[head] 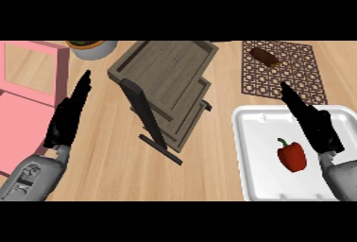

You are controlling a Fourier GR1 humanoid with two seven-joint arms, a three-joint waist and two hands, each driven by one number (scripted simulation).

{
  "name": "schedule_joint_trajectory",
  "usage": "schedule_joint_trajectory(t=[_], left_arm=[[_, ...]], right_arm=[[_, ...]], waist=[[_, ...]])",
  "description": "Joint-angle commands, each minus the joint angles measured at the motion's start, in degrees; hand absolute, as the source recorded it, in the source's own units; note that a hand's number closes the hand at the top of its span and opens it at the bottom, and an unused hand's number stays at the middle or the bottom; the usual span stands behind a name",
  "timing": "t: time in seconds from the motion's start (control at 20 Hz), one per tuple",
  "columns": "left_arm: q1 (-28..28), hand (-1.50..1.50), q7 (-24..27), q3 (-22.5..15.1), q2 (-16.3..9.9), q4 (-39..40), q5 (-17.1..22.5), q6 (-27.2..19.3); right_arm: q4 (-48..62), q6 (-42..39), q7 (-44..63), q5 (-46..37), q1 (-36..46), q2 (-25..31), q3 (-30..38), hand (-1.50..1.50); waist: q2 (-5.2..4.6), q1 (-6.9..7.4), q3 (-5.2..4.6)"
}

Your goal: Pick the bell pepper from the tray and place it in the tiered basket

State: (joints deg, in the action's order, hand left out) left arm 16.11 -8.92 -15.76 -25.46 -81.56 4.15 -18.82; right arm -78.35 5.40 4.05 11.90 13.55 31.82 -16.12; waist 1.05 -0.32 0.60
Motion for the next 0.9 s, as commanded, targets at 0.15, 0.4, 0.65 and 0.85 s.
schedule_joint_trajectory(t=[0.15,0.4,0.65,0.85], left_arm=[[-11.12,0.0,3.4,0.39,5.48,2.12,0.66,-5.13],[-15.7,0.0,2.43,2.14,7.57,2.45,5.32,-4.56],[-21.0,0.0,7.78,0.16,9.95,1.38,4.42,-4.42],[-23.95,0.0,12.39,-0.85,11.37,1.99,3.36,-3.41]], right_arm=[[-8.26,5.7,-9.37,0.67,-1.83,6.11,12.97,1.5],[0.42,24.56,-2.73,4.06,-4.4,4.28,30.14,-1.5],[-13.31,22.02,-16.43,10.25,-18.4,-4.3,35.33,-1.5],[-27.72,19.3,-5.3,7.93,-27.61,0.31,32.68,-1.5]], waist=[[-0.4,-1.5,-0.7],[-0.05,-4.63,-0.62],[-0.3,-2.6,-0.59],[-0.59,-1.29,-0.72]])
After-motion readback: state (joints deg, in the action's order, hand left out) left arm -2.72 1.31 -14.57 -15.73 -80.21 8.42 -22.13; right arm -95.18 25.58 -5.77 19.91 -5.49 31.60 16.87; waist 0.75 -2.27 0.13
